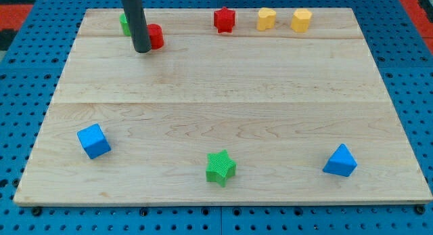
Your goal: Slide the red circle towards the red star
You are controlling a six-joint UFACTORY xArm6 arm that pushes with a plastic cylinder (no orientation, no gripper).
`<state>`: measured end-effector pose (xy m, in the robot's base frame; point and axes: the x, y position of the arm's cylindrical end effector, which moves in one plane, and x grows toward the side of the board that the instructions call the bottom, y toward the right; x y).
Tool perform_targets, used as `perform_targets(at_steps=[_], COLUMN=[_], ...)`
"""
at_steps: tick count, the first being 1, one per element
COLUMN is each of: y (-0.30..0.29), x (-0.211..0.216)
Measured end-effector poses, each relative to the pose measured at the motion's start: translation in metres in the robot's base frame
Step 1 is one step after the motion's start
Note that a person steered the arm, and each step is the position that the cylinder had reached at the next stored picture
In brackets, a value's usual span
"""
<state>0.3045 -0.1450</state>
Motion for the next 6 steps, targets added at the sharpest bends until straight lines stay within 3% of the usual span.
perform_targets(at_steps=[3, 5, 6], y=[-0.014, 0.045, 0.047], x=[-0.035, -0.067, -0.043])
